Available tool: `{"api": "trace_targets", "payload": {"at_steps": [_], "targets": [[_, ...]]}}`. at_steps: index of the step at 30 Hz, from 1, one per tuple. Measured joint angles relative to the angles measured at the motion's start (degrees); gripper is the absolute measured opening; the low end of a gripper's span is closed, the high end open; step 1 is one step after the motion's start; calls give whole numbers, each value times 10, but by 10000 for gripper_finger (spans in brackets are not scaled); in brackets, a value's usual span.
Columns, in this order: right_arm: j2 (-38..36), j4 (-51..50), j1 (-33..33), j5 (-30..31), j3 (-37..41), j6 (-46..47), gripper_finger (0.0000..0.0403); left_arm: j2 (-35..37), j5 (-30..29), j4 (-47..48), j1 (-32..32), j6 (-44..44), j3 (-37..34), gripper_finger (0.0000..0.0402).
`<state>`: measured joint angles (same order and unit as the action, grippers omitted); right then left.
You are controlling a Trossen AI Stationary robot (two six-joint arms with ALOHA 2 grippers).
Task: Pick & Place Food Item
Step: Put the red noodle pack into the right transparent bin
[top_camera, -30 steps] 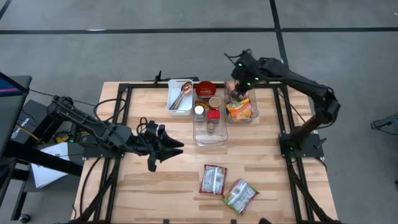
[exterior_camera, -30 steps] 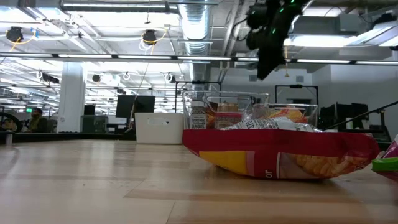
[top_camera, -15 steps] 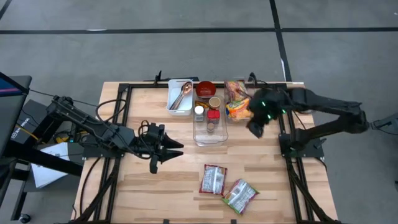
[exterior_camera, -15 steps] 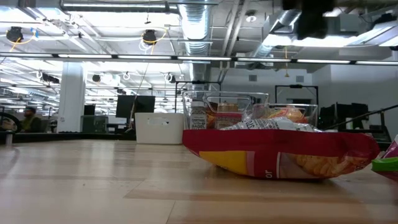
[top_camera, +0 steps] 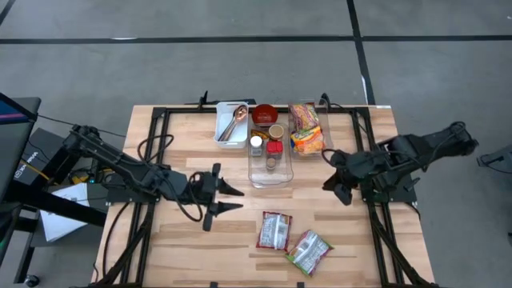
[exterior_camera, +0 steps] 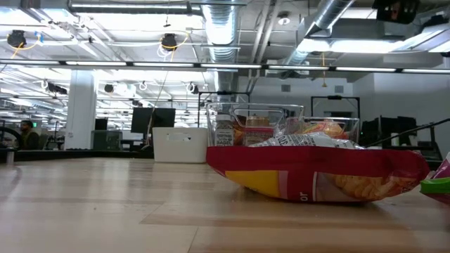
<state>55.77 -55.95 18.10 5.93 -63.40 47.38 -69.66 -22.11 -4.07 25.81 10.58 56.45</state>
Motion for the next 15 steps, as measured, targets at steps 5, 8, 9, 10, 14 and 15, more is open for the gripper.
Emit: {"api": "trace_targets", "payload": {"at_steps": [5, 8, 9, 10, 14, 15], "targets": [[11, 59, 46, -1, 0, -40, 74, 5, -8, 13, 11, 2, 0, 154], [29, 94, 72, -3, 0, -88, 74, 10, -15, 57, 24, 14, 1, 159], [35, 101, 78, -3, 0, -97, 74, 8, -15, 82, 31, 26, 1, 160], [39, 104, 83, -3, 0, -102, 74, 3, -11, 102, 38, 39, 1, 163], [59, 117, 90, -4, 0, -108, 74, -25, 28, 146, 61, 66, -1, 177], [67, 121, 94, -10, 0, -118, 74, -27, 28, 144, 67, 67, -1, 181]]}}
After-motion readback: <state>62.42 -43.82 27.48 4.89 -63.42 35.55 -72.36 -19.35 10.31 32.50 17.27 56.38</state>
